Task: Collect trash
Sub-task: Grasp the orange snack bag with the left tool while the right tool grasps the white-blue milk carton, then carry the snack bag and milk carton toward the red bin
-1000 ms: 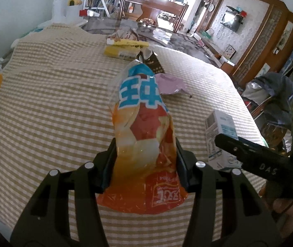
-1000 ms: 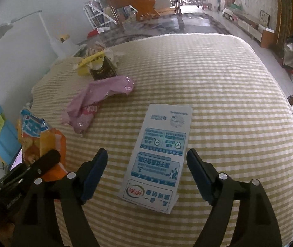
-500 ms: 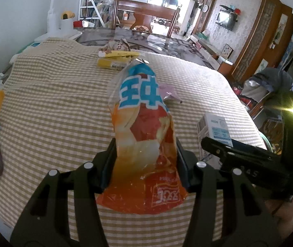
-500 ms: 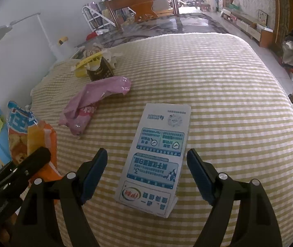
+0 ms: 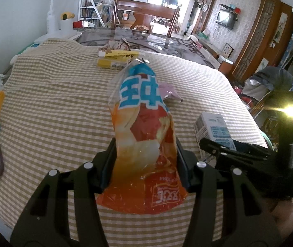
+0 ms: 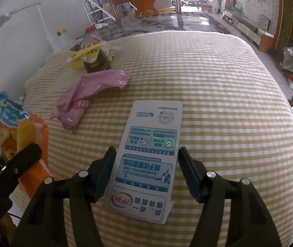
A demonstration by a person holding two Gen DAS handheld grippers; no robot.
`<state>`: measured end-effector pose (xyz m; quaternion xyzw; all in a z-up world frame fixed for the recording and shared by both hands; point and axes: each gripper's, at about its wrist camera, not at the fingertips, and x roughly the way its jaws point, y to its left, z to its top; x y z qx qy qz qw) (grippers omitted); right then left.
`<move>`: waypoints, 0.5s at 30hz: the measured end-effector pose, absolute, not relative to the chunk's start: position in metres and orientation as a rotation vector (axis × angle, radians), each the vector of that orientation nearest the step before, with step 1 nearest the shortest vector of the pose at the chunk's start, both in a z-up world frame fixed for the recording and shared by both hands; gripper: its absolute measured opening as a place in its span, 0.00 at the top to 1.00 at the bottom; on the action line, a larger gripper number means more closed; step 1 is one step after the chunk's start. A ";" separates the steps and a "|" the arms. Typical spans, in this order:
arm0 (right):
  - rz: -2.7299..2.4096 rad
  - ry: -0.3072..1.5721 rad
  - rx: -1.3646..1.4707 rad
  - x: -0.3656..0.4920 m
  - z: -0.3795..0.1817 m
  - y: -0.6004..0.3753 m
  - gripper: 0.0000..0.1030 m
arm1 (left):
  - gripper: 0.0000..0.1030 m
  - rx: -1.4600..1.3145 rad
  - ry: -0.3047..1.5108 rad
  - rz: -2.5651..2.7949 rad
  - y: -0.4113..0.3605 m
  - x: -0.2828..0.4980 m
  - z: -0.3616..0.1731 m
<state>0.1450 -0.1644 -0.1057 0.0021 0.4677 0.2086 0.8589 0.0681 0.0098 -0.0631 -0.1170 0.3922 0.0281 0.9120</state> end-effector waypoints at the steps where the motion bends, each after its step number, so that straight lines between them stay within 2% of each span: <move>1: 0.441 0.977 0.006 0.144 -0.103 -0.165 0.41 | 0.51 -0.242 0.807 0.057 0.010 0.068 -0.063; 15: 0.448 0.907 0.138 0.141 -0.049 -0.216 0.42 | 0.51 -0.259 0.798 0.016 0.002 0.074 -0.054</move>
